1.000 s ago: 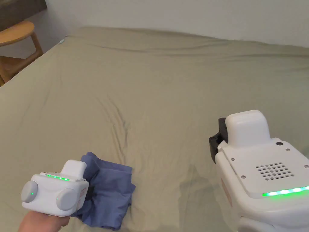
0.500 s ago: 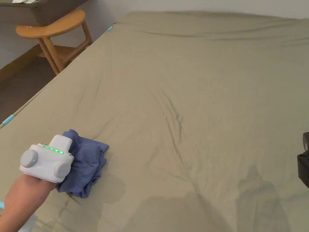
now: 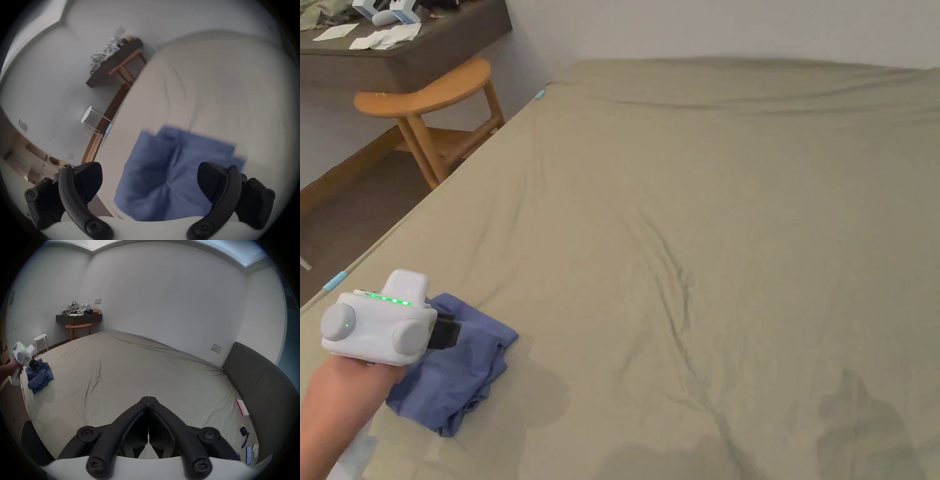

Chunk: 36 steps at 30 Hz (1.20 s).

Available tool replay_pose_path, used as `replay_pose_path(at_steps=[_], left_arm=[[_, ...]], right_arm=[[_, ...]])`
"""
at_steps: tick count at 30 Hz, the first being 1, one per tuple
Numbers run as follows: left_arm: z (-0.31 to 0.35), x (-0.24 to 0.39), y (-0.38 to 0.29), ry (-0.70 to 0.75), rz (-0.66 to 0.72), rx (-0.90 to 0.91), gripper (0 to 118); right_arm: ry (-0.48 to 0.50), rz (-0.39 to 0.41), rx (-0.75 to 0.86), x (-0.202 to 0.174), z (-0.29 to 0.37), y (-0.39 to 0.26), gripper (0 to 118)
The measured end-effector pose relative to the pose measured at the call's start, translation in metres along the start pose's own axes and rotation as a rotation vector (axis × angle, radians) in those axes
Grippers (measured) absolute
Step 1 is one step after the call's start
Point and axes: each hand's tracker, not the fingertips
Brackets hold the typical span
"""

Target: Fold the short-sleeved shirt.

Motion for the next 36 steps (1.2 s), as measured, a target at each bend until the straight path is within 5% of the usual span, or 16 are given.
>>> replay_pose_path(at_steps=[4,8,15,20,22,25,26,36], left_arm=[[0.095,-0.003,0.041,-0.065,0.177,0.206,115],[0.224,0.013,0.062,-0.201,0.317,0.604,115],[0.381,0.085,0.066,-0.335,0.349,0.935,115],[0.432,0.144,0.055,-0.455,0.292,1.009,113],[0.445,0.166,0.049,-0.472,0.26,1.028,100],[0.456,0.195,0.043,-0.524,0.182,1.058,13],[0.459,0.203,0.039,-0.527,0.185,1.049,0],[0.463,0.242,0.015,-0.556,0.074,1.036,0]], right_arm=[[-0.032,-0.015,0.054,0.023,0.016,0.012,2],[-0.091,-0.019,0.124,0.047,0.04,0.027,2],[-0.176,-0.001,0.255,0.079,0.089,0.051,2],[-0.211,0.03,0.307,0.084,0.115,0.053,2],[-0.228,0.044,0.324,0.082,0.121,0.051,2],[-0.244,0.057,0.36,0.08,0.13,0.047,2],[-0.235,0.057,0.366,0.08,0.133,0.045,2],[-0.242,0.011,0.347,0.076,0.137,0.02,2]])
